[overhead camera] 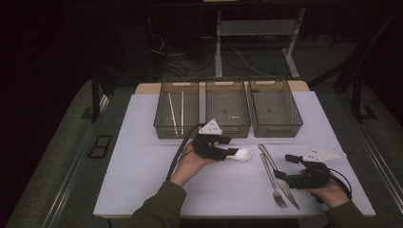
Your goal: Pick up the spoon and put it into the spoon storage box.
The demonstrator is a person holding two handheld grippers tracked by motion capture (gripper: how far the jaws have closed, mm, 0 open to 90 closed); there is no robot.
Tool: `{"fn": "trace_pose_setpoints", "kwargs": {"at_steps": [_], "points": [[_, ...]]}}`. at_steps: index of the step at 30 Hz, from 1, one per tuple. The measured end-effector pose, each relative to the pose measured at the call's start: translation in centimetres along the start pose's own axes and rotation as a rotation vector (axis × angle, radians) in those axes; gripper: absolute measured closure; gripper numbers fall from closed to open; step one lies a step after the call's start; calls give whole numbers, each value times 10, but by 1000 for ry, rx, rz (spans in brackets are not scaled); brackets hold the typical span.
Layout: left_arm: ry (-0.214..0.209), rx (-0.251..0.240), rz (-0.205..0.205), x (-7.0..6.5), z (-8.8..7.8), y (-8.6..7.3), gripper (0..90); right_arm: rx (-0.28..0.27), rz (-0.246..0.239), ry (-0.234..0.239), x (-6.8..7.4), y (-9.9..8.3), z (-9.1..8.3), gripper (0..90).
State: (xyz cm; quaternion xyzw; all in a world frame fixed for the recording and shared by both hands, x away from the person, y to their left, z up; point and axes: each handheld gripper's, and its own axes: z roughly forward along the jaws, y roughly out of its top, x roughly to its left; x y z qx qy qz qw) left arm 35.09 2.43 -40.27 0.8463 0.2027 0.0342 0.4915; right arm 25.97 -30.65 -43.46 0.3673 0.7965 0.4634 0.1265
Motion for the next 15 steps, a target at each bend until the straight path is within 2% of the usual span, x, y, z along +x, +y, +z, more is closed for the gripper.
{"fn": "trace_pose_setpoints", "kwargs": {"at_steps": [7, 13, 15], "points": [[-10, 12, -9, 5, 19, 3, 371, -4, -2, 1, -1, 0, 0, 207], [-3, 17, -35, 11, 32, -1, 357, -1, -1, 0, 0, 0, 0, 207], [0, 36, -42, 12, 37, -4, 355, -1, -2, -1, 0, 0, 0, 207]]}}
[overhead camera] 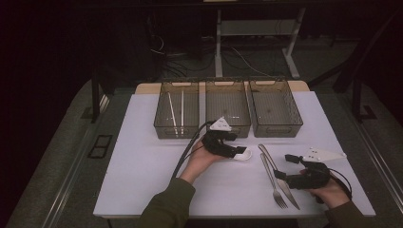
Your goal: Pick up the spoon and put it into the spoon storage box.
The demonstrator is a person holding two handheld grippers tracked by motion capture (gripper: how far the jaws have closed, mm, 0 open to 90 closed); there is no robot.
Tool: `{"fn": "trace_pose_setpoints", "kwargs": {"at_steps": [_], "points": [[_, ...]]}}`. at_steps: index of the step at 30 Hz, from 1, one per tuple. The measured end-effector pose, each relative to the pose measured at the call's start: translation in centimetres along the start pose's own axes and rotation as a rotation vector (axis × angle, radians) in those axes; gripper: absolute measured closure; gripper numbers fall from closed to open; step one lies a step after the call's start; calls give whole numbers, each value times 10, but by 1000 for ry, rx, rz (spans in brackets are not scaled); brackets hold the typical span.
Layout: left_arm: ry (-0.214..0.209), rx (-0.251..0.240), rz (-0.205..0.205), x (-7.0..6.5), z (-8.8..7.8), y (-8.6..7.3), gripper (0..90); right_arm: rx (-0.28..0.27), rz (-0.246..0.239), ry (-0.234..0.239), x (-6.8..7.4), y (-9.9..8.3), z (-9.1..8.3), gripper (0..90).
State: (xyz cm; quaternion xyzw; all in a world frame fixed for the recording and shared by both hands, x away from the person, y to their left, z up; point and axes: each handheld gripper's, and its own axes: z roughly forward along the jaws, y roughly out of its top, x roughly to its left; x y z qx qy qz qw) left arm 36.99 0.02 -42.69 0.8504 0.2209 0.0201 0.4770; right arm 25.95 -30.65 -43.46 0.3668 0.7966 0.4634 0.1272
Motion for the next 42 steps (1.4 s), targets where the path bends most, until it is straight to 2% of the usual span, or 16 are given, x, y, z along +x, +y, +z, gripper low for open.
{"fn": "trace_pose_setpoints", "kwargs": {"at_steps": [10, 16, 23, 27, 28, 31, 34, 36, 42], "points": [[8, 87, 25, -3, 20, -10, 352, 1, 3, 0, 1, 0, 0, 207], [26, 104, 34, -5, 25, -11, 364, 4, 1, 0, 1, 0, 1, 207], [27, 135, 53, -7, 28, -13, 396, 5, 4, 1, 1, 0, 1, 207], [30, 153, 77, -9, 31, -15, 469, 5, 4, 2, 1, 0, 0, 207], [22, 165, 95, -9, 30, -14, 498, 5, 5, 2, 1, 0, 0, 207], [-10, 160, 107, -12, 29, -14, 630, 6, 4, 2, 1, 0, 0, 207], [-5, 159, 130, -14, 27, -13, 746, 5, 5, 3, 1, 0, 0, 207], [-26, 150, 136, -12, 23, -11, 822, 6, 6, 3, 1, 0, 0, 207], [-19, 161, 163, -15, 21, -11, 834, 3, 4, 2, 1, 0, 0, 207]]}}
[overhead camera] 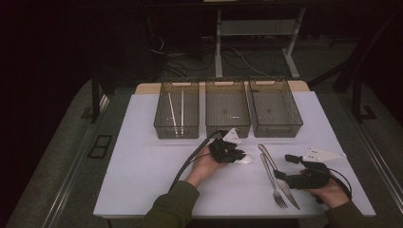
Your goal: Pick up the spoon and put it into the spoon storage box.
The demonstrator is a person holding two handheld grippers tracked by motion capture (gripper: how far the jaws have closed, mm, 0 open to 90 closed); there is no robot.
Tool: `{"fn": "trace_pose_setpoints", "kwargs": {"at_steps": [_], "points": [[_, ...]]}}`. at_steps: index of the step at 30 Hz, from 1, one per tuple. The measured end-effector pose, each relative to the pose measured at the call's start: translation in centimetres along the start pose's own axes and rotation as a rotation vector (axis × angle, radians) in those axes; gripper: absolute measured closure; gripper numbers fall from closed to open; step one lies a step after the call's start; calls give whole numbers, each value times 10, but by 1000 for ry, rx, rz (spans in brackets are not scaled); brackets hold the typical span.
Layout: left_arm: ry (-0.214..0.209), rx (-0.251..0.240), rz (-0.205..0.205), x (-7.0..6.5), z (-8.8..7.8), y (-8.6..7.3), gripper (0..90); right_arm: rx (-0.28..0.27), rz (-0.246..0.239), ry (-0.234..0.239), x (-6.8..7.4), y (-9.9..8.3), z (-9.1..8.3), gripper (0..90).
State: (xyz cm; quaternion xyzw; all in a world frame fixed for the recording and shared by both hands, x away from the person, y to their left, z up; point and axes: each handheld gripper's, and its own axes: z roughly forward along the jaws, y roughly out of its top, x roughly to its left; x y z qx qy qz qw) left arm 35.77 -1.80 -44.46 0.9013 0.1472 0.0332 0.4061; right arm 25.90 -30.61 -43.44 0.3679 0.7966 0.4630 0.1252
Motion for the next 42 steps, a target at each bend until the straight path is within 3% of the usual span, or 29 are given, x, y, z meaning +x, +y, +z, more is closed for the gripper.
{"fn": "trace_pose_setpoints", "kwargs": {"at_steps": [8, 20, 25, 42], "points": [[4, -4, -2, -2, -7, 3, 835, -4, 0, 4, 0, 0, -1, 207], [8, -54, 20, -1, -43, 15, 835, -5, -2, 2, 1, 1, -1, 207], [12, -81, 41, 3, -59, 25, 835, -4, 1, -2, 1, 1, -1, 207], [67, -88, 113, 24, -106, 75, 835, -8, 3, -4, 0, 1, -1, 207]]}}
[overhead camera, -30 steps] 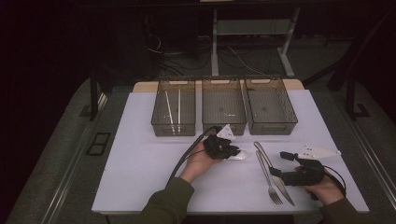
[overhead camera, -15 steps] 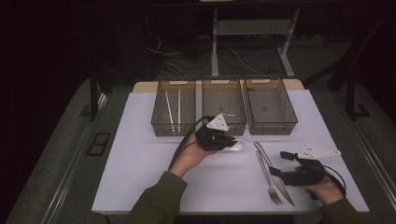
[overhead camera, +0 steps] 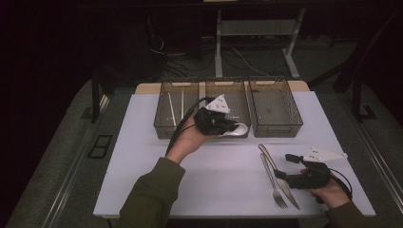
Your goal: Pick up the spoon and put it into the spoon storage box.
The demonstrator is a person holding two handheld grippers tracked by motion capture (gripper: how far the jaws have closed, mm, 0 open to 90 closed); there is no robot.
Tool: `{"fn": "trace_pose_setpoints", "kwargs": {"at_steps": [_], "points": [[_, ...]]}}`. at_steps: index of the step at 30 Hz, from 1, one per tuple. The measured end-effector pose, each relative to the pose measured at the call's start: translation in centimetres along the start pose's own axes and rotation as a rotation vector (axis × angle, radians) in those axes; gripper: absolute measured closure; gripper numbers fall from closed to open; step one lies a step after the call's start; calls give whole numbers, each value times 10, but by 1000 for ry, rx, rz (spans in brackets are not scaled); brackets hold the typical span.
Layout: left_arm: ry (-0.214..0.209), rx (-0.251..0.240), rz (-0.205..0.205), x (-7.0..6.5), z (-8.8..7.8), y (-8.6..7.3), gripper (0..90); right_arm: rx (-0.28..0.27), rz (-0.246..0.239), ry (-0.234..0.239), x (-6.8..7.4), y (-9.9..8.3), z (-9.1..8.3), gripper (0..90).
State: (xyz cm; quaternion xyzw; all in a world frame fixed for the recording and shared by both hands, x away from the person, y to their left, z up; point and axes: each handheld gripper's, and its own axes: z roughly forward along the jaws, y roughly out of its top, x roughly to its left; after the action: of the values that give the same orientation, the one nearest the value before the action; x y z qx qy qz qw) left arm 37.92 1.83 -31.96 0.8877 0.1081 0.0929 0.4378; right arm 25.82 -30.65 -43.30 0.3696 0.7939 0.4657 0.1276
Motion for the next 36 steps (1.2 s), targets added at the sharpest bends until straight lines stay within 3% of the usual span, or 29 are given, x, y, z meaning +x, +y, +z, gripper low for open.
{"fn": "trace_pose_setpoints", "kwargs": {"at_steps": [6, 17, 24, 34, 36], "points": [[14, -3, 3, 17, 1, 11, 835, 1, 2, 0, 0, 0, 0, 207], [37, -11, 8, 49, 18, 19, 835, -1, 5, 2, 0, 0, 0, 207], [51, -9, -1, 64, 34, 13, 834, -7, 7, 3, 0, 0, -1, 207], [64, 34, -29, 76, 60, 1, 833, -12, 9, 7, 0, 0, -1, 207], [64, 61, -19, 77, 65, -1, 833, -15, 10, 9, 0, 0, -1, 207]]}}
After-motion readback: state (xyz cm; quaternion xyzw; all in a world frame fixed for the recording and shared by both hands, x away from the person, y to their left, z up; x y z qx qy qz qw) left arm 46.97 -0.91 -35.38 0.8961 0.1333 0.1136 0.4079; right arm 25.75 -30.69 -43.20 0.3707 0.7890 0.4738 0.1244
